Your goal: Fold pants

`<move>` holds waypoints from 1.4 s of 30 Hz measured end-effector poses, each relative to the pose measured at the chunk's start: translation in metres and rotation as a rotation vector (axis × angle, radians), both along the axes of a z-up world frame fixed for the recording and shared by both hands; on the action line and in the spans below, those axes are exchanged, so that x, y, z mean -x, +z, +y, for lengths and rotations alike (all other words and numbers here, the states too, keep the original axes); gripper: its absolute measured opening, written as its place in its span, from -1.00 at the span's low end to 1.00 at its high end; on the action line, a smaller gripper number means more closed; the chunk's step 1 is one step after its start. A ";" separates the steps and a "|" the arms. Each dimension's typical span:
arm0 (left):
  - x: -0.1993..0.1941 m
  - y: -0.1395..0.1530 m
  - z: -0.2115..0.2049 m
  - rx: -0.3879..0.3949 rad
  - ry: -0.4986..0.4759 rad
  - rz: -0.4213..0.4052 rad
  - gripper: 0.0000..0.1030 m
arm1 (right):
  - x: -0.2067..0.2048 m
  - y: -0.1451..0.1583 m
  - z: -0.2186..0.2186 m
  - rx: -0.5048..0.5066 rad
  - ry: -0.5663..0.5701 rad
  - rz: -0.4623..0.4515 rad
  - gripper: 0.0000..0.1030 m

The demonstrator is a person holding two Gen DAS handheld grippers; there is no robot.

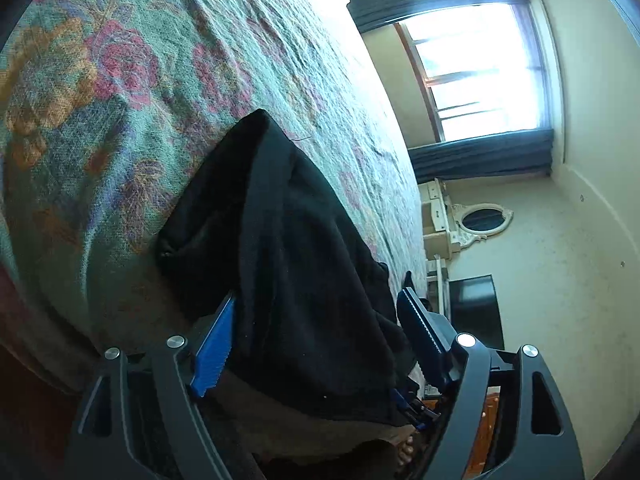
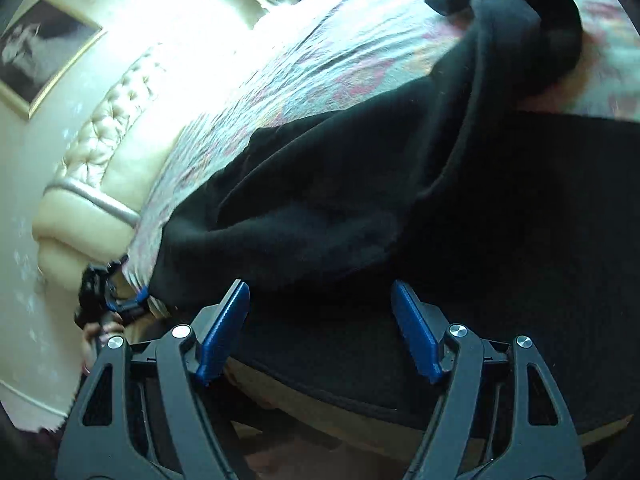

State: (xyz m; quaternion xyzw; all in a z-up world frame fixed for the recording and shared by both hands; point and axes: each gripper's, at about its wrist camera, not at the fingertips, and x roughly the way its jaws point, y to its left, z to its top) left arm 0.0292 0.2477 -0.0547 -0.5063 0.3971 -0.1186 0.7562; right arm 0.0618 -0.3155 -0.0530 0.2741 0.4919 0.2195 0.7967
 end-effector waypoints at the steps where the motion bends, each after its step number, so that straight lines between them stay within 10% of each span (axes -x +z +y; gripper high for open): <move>1: 0.002 -0.001 0.000 -0.008 0.040 0.038 0.49 | -0.001 0.000 -0.001 -0.011 -0.020 0.005 0.43; 9: 0.037 0.003 -0.010 0.020 0.258 0.135 0.49 | -0.005 0.000 0.002 -0.015 -0.046 0.000 0.55; 15: 0.030 0.005 -0.040 0.043 0.167 0.104 -0.09 | 0.000 -0.003 -0.003 -0.023 -0.051 0.006 0.55; 34: 0.000 -0.020 -0.082 0.038 0.231 0.269 -0.11 | 0.007 -0.006 -0.013 -0.038 -0.063 0.016 0.57; 42: 0.005 -0.018 -0.048 0.021 0.313 0.264 -0.46 | 0.008 -0.006 -0.014 -0.045 -0.071 0.024 0.57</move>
